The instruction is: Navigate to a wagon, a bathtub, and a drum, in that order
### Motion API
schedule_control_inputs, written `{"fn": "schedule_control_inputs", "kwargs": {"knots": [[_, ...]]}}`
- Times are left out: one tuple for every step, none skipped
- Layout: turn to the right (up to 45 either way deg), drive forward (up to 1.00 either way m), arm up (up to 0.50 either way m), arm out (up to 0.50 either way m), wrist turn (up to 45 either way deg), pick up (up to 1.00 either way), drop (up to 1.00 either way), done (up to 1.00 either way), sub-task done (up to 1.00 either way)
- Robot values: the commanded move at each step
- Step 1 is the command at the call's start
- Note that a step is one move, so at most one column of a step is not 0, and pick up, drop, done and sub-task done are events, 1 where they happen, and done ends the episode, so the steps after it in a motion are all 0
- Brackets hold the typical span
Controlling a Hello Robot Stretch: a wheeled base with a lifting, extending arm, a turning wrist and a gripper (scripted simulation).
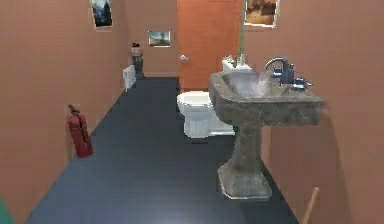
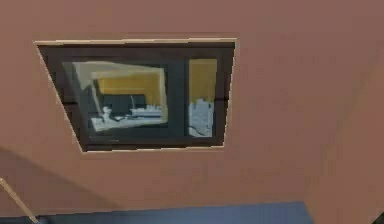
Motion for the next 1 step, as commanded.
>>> {"fn": "schedule_control_inputs", "kwargs": {"knots": [[39.0,0.00,0.00,0.00,0.0,0.00,0.00,0.00,0.00]]}}
